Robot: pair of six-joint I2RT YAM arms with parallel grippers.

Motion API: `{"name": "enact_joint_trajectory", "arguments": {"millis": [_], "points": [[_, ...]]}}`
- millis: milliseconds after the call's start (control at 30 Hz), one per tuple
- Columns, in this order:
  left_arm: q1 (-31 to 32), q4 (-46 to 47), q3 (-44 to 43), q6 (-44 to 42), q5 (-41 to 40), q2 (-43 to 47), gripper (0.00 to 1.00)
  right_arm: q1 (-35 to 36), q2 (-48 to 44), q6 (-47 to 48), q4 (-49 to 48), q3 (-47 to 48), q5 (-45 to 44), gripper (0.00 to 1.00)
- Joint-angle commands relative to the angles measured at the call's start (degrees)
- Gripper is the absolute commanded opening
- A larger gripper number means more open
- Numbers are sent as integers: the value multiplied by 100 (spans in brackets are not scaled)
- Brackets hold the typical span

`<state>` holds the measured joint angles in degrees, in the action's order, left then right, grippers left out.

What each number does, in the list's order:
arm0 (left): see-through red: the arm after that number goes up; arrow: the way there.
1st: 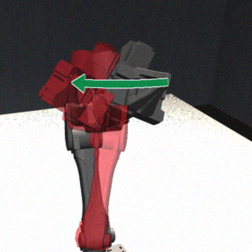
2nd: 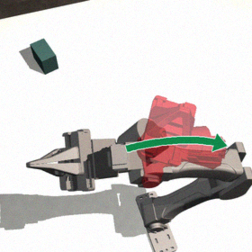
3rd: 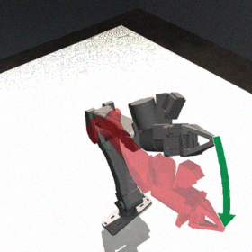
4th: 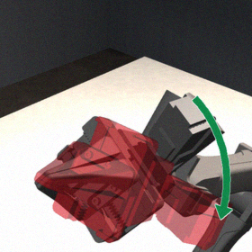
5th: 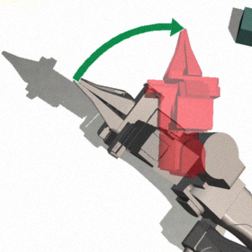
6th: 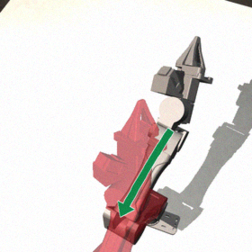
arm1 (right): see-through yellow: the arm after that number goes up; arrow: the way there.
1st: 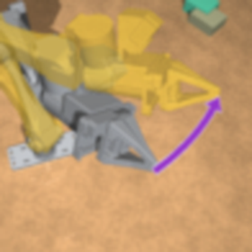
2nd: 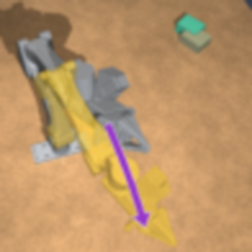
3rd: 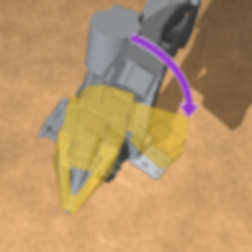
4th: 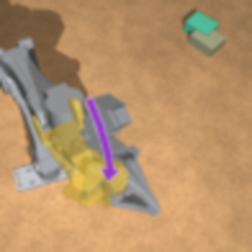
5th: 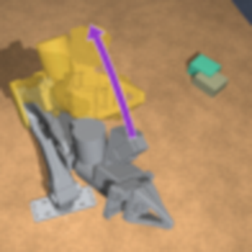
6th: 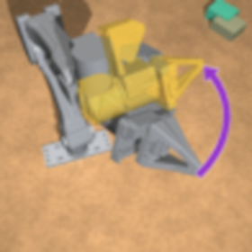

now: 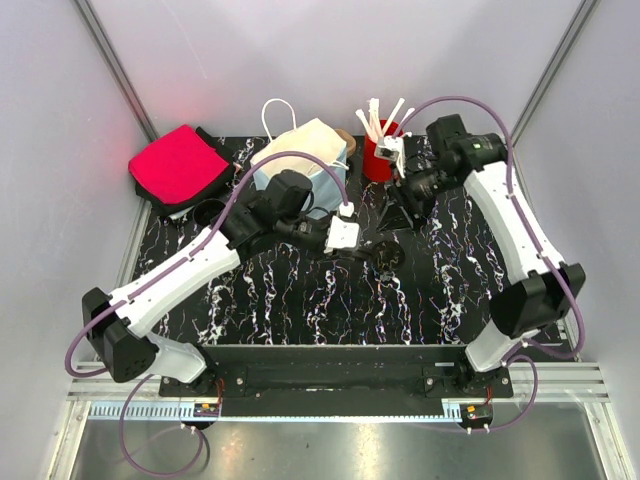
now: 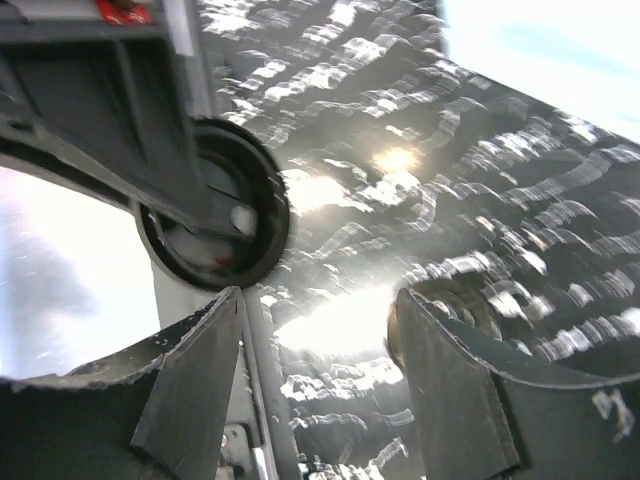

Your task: Pack the takeout coffee

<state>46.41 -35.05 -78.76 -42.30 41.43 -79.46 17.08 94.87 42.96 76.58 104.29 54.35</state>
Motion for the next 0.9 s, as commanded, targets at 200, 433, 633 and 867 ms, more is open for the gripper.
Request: {"name": "enact_joint_trajectory", "arguments": {"millis": [200, 433, 633, 867], "points": [[17, 147, 124, 942, -82, 45, 7, -38, -2235, -290, -1153, -1050, -2481, 72], [-9, -142, -481, 1760, 66, -736, 0, 716, -3517, 476, -1373, -2078, -3763, 76], [-264, -538, -1422, 2673, 961, -1904, 0, 1192, -4160, 968, -1330, -2773, -3889, 76], [-739, -547, -2625, 4027, 2219, -3013, 0, 1709, -4363, 1091, -1443, -3247, -3905, 73]]}}
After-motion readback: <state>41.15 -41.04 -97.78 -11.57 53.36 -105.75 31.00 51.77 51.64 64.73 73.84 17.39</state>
